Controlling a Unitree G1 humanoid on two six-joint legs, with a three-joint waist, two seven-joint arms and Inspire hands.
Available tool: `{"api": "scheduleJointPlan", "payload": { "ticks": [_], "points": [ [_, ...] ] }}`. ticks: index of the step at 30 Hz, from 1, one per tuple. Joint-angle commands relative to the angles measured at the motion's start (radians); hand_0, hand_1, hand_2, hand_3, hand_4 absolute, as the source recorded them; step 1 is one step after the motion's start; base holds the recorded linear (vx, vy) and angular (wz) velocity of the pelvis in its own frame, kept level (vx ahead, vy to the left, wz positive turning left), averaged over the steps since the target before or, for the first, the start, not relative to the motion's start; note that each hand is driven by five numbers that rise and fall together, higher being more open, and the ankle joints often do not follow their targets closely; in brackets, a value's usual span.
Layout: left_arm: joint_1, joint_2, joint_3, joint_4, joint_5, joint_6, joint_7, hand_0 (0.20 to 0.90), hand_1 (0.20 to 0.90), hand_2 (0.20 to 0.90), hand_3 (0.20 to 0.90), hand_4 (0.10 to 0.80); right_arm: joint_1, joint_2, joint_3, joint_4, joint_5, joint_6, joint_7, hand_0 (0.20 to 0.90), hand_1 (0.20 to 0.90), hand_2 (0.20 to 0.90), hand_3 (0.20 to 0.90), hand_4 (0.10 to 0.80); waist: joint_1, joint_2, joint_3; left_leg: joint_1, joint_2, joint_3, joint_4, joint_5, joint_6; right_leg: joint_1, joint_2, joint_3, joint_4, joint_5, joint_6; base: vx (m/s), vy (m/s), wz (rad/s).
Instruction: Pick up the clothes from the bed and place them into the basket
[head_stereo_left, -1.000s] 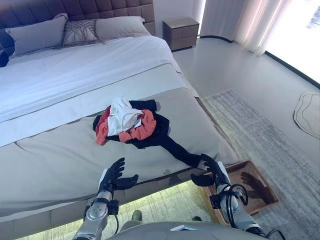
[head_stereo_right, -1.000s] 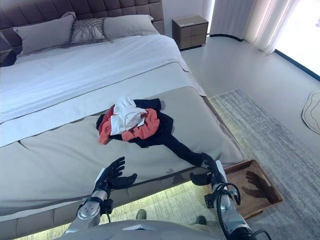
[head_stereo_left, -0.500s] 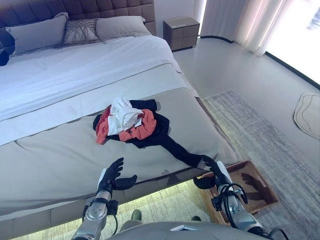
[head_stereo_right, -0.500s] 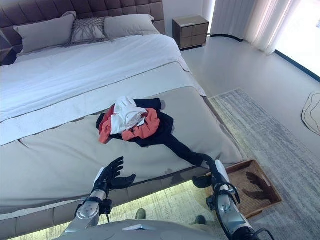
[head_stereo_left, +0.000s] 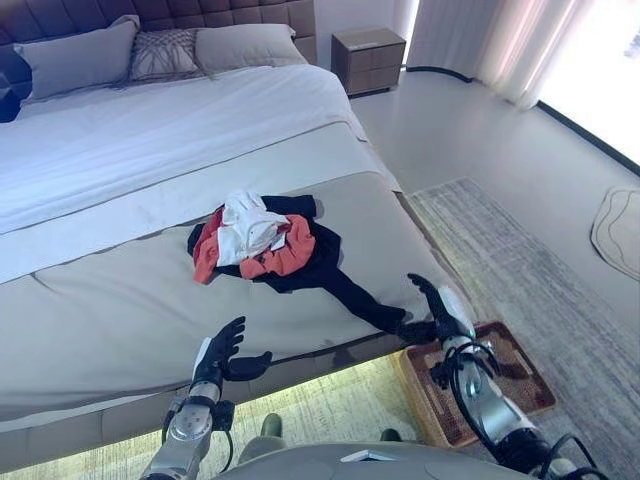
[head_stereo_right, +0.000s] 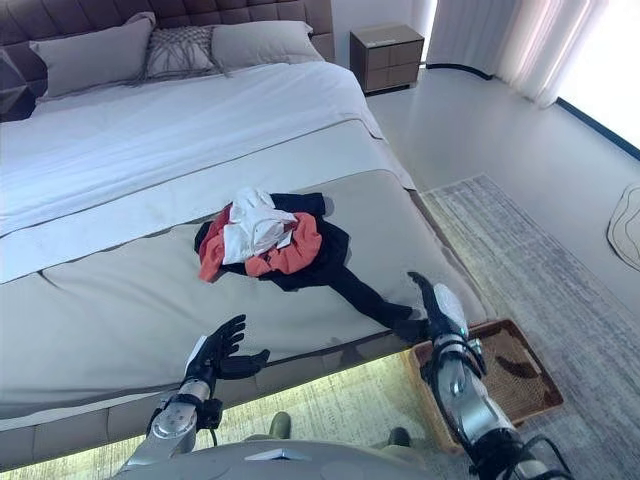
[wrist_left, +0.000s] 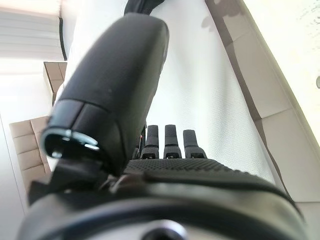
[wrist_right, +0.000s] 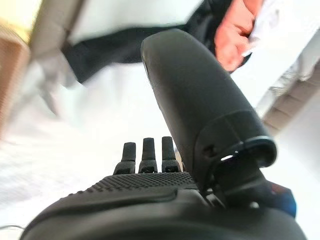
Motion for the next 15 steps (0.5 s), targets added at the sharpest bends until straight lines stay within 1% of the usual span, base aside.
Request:
{"api": "scheduleJointPlan", "payload": {
  "ticks": [1, 3, 4, 5, 6, 7, 9, 10, 11, 12, 13, 15],
  "points": [
    [-0.073, 0.098, 0.000, -0.089, 0.043, -0.045, 0.017, 0.900, 0.900, 0.900, 0.900, 0.800, -0.129, -0.027, -0.032, -0.120, -0.039, -0.046, -0.027, 0.900, 0.900, 0.900, 0.900, 0.800, 0.031, -0.054, 0.003, 0.028, -0.029, 0.044, 0.006, -0.042, 0.013, 0.032, -0.039, -0.001, 0.013, -0.011, -0.030, 0.024, -0.022, 0.04],
    [-0.072, 0.102, -0.001, -0.088, 0.054, -0.038, 0.020, 0.900, 0.900, 0.900, 0.900, 0.800, -0.182, -0.061, -0.032, -0.134, -0.066, -0.025, -0.004, 0.900, 0.900, 0.900, 0.900, 0.800, 0.047, -0.059, 0.004, 0.028, -0.030, 0.038, 0.006, -0.041, 0.012, 0.032, -0.036, -0.009, 0.013, -0.011, -0.034, 0.032, -0.029, 0.05],
    [-0.072, 0.102, -0.001, -0.088, 0.054, -0.038, 0.020, 0.900, 0.900, 0.900, 0.900, 0.800, -0.183, -0.061, -0.032, -0.134, -0.066, -0.025, -0.004, 0.900, 0.900, 0.900, 0.900, 0.800, 0.047, -0.059, 0.005, 0.029, -0.030, 0.038, 0.006, -0.041, 0.012, 0.033, -0.036, -0.009, 0.013, -0.011, -0.034, 0.025, -0.021, 0.06],
    [-0.074, 0.107, -0.005, -0.094, 0.057, -0.032, 0.021, 0.900, 0.900, 0.900, 0.900, 0.800, -0.259, -0.081, -0.017, -0.130, -0.094, 0.009, 0.018, 0.900, 0.900, 0.900, 0.900, 0.800, 0.062, -0.062, 0.009, 0.032, -0.034, 0.027, 0.006, -0.041, 0.011, 0.031, -0.031, -0.003, 0.013, -0.012, -0.042, 0.012, -0.005, 0.05],
    [-0.078, 0.109, -0.008, -0.095, 0.057, -0.030, 0.019, 0.900, 0.900, 0.900, 0.900, 0.800, -0.282, -0.086, -0.013, -0.128, -0.095, 0.020, 0.023, 0.900, 0.900, 0.900, 0.900, 0.800, 0.066, -0.063, 0.012, 0.033, -0.034, 0.023, 0.006, -0.039, 0.010, 0.031, -0.029, 0.000, 0.013, -0.012, -0.044, 0.036, 0.014, 0.07],
    [-0.083, 0.113, -0.018, -0.094, 0.067, -0.037, 0.013, 0.900, 0.900, 0.900, 0.900, 0.800, -0.352, -0.107, 0.003, -0.127, -0.099, 0.049, 0.050, 0.900, 0.900, 0.900, 0.900, 0.800, 0.081, -0.066, 0.023, 0.038, -0.026, 0.001, 0.011, -0.028, 0.002, 0.035, -0.023, 0.007, 0.013, -0.012, -0.056, 0.052, 0.042, 0.13],
    [-0.083, 0.112, -0.027, -0.090, 0.088, -0.048, 0.012, 0.900, 0.900, 0.900, 0.900, 0.800, -0.403, -0.120, 0.016, -0.127, -0.109, 0.072, 0.068, 0.900, 0.900, 0.900, 0.900, 0.800, 0.092, -0.066, 0.033, 0.034, -0.017, -0.021, 0.016, -0.019, -0.005, 0.041, -0.020, 0.007, 0.015, -0.012, -0.064, 0.064, 0.122, 0.17],
    [-0.088, 0.118, -0.043, -0.088, 0.097, -0.056, 0.008, 0.900, 0.900, 0.900, 0.900, 0.800, -0.454, -0.136, 0.032, -0.121, -0.116, 0.090, 0.084, 0.900, 0.900, 0.900, 0.900, 0.800, 0.094, -0.063, 0.035, 0.018, 0.009, -0.014, 0.006, 0.003, -0.017, 0.039, -0.024, -0.008, 0.015, -0.012, -0.066, 0.047, 0.209, 0.14],
    [-0.092, 0.120, -0.051, -0.089, 0.095, -0.055, 0.007, 0.900, 0.900, 0.900, 0.900, 0.800, -0.468, -0.140, 0.036, -0.123, -0.116, 0.101, 0.089, 0.900, 0.900, 0.900, 0.900, 0.800, 0.093, -0.061, 0.036, 0.007, 0.018, -0.006, 0.006, 0.011, -0.020, 0.037, -0.026, -0.016, 0.015, -0.013, -0.066, 0.047, 0.293, 0.19],
    [-0.108, 0.126, -0.068, -0.091, 0.091, -0.053, 0.004, 0.900, 0.900, 0.900, 0.900, 0.800, -0.500, -0.149, 0.047, -0.124, -0.116, 0.129, 0.088, 0.900, 0.900, 0.900, 0.900, 0.800, 0.093, -0.058, 0.040, -0.015, 0.027, -0.003, 0.006, 0.022, -0.025, 0.030, -0.034, -0.031, 0.017, -0.013, -0.062, 0.015, 0.253, 0.20],
    [-0.133, 0.132, -0.080, -0.095, 0.089, -0.049, -0.003, 0.900, 0.900, 0.900, 0.900, 0.800, -0.538, -0.160, 0.059, -0.123, -0.109, 0.155, 0.079, 0.900, 0.900, 0.900, 0.900, 0.800, 0.099, -0.055, 0.050, -0.036, 0.020, -0.011, 0.006, 0.025, -0.025, 0.024, -0.048, -0.045, 0.020, -0.008, -0.051, 0.038, 0.297, 0.34],
    [-0.155, 0.137, -0.086, -0.095, 0.084, -0.048, -0.016, 0.900, 0.900, 0.900, 0.900, 0.800, -0.586, -0.174, 0.073, -0.118, -0.111, 0.184, 0.076, 0.900, 0.900, 0.900, 0.900, 0.800, 0.111, -0.054, 0.060, -0.054, -0.011, -0.028, 0.006, 0.016, -0.012, 0.017, -0.077, -0.054, 0.019, 0.005, -0.028, 0.070, 0.303, 0.49]
  ]
}}
